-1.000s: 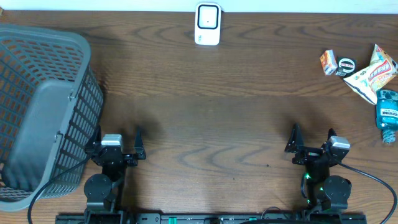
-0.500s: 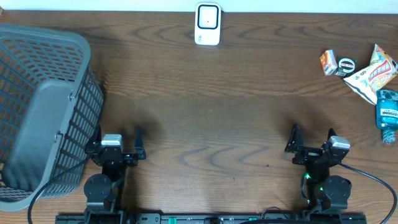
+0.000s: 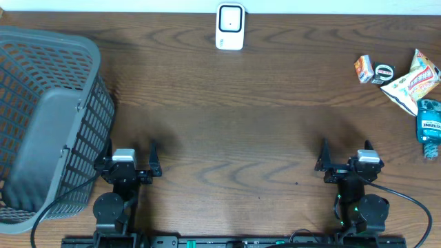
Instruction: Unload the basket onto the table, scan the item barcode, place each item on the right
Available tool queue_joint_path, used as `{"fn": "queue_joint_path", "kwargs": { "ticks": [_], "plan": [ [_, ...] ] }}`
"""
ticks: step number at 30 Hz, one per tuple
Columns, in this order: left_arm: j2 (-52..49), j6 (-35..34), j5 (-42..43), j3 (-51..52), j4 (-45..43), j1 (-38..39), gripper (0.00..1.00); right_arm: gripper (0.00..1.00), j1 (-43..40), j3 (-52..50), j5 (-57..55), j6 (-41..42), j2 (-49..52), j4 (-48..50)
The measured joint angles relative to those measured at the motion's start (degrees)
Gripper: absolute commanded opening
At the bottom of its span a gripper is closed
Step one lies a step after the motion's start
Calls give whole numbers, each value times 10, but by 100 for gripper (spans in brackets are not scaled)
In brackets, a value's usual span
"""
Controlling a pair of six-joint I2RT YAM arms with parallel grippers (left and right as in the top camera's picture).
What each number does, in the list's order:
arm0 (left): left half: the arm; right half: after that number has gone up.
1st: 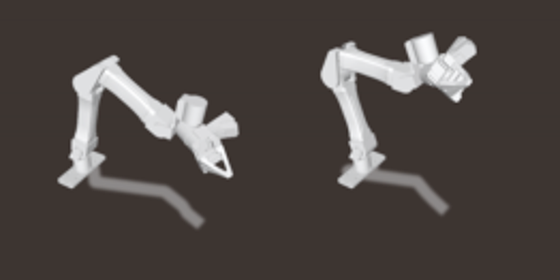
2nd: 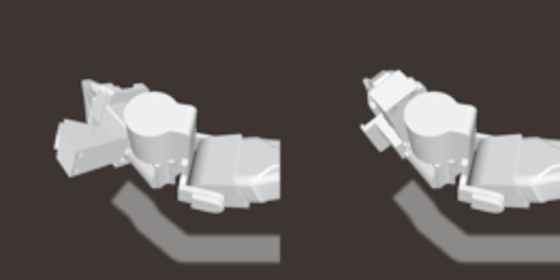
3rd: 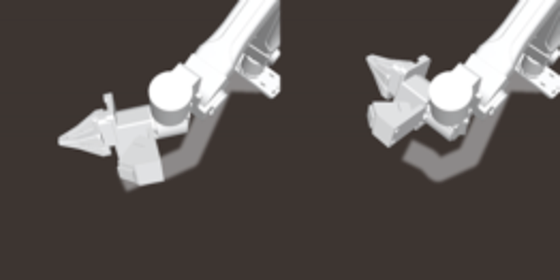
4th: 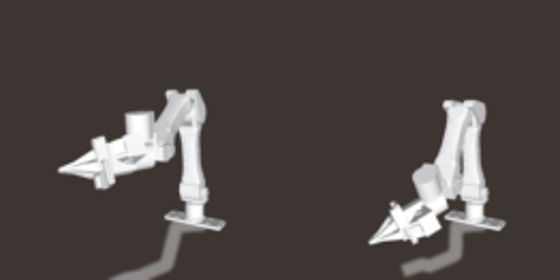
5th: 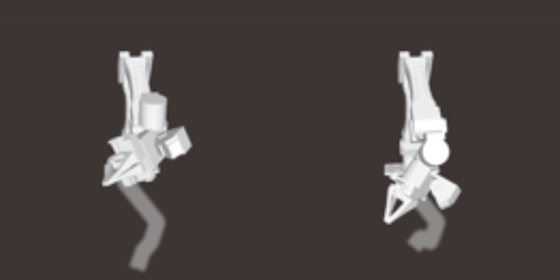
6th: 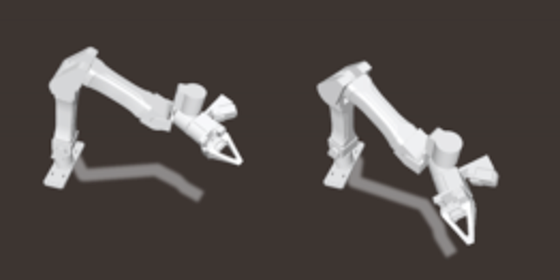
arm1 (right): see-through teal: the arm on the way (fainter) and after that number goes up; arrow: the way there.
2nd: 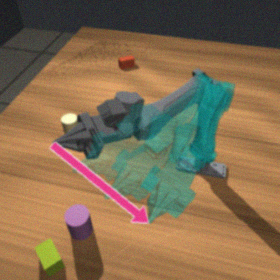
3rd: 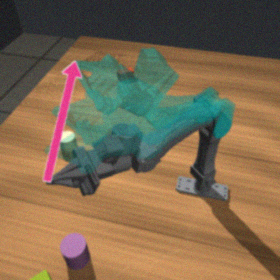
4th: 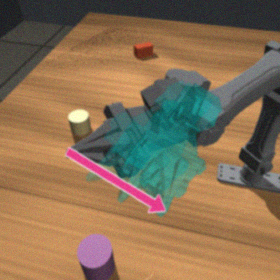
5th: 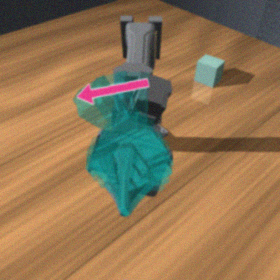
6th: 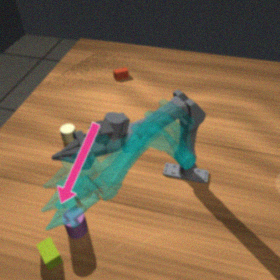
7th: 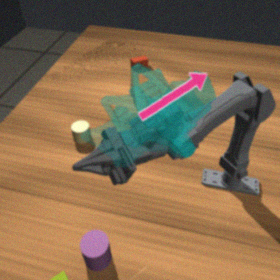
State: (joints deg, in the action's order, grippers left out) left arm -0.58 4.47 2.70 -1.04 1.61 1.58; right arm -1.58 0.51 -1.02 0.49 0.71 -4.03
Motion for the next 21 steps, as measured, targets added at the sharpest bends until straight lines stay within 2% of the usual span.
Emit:
{"fn": "queue_joint_path", "kwargs": {
  "ticks": [21],
  "plan": [
    [0, 0, 0, 0, 0, 0, 98, 99, 0, 0, 2, -16, 0, 0]
  ]
}}
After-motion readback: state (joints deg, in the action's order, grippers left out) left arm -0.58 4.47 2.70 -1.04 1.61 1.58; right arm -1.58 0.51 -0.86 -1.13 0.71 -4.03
